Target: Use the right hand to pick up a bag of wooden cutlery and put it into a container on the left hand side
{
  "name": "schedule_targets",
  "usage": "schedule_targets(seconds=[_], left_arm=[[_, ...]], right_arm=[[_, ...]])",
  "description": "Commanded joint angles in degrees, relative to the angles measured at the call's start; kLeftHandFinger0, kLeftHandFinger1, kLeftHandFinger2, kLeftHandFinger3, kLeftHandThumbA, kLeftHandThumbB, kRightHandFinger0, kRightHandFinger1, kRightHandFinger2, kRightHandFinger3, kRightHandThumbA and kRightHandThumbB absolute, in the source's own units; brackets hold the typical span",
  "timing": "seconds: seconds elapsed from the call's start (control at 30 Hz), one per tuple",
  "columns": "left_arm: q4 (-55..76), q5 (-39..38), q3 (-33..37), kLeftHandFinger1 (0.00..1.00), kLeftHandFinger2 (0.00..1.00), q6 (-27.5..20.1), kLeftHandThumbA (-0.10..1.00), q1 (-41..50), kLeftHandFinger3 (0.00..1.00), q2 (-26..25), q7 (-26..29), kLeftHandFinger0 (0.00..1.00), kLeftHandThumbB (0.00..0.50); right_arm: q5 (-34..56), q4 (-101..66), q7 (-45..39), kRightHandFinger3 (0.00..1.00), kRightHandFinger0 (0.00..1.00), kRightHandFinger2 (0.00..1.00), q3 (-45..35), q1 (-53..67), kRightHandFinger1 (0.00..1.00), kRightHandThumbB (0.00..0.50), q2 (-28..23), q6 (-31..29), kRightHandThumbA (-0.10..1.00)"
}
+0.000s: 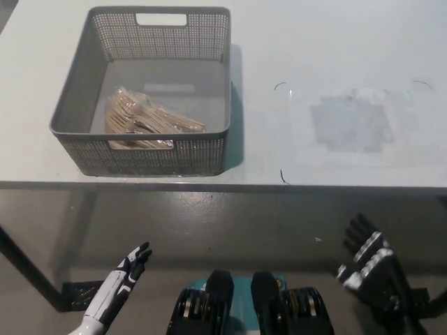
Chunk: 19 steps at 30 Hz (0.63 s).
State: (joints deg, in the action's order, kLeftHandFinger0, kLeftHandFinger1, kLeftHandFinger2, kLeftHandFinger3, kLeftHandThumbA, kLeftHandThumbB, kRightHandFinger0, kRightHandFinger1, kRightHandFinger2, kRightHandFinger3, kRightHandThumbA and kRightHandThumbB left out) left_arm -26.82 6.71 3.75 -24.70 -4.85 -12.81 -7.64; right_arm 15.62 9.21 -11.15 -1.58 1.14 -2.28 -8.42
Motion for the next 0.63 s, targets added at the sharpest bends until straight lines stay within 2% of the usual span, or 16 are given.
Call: schedule_targets(seconds=[0.0,0.03,0.1,0.2,0.4,0.47,0.6], left_arm=[[-0.3,-0.3,-0.7,1.0,1.0,-2.2,1.0,-1.0,1.0,-0.2,2.0,1.0,0.258],[-0.3,-0.4,-0.7,1.0,1.0,-2.2,1.0,-0.7,1.0,-0.1,2.0,1.0,0.259],[-0.1,-0.2,-0.6,1.0,1.0,-2.2,1.0,0.1,1.0,0.3,2.2,1.0,0.25],[0.2,-0.3,-0.7,1.0,1.0,-2.2,1.0,0.8,1.0,0.8,2.1,1.0,0.204],[0.2,0.8,-0.8,1.0,1.0,-2.2,1.0,1.3,1.0,1.0,3.8,1.0,0.232],[0.1,0.1,-1.0,1.0,1.0,-2.2,1.0,2.4,1.0,1.5,4.0,1.0,0.234],[0.3,-0.3,-0.8,1.0,1.0,-2.2,1.0,5.2,1.0,1.9,4.8,1.0,0.202]], right_arm=[[-4.2,-1.7,1.1,1.0,1.0,1.0,1.0,-0.1,1.0,0.121,0.2,-2.3,1.0],[-4.3,-1.6,1.2,1.0,1.0,1.0,0.9,-0.1,1.0,0.13,0.0,-2.5,1.0],[-4.3,-1.1,0.8,1.0,1.0,1.0,0.5,0.1,1.0,0.108,-0.6,-3.0,1.0],[-5.1,-0.9,1.1,1.0,1.0,1.0,0.4,-0.1,1.0,0.1,-1.0,-3.1,1.0],[-6.0,-0.2,0.9,1.0,1.0,1.0,1.0,-1.6,1.0,0.085,-1.1,-2.6,1.0],[-6.7,-0.2,0.8,1.0,1.0,1.0,1.4,-1.3,1.0,0.102,-1.3,-2.5,1.0],[-8.2,-0.3,0.3,1.0,1.0,1.0,2.4,-0.1,1.0,0.077,-1.9,-2.5,1.0]])
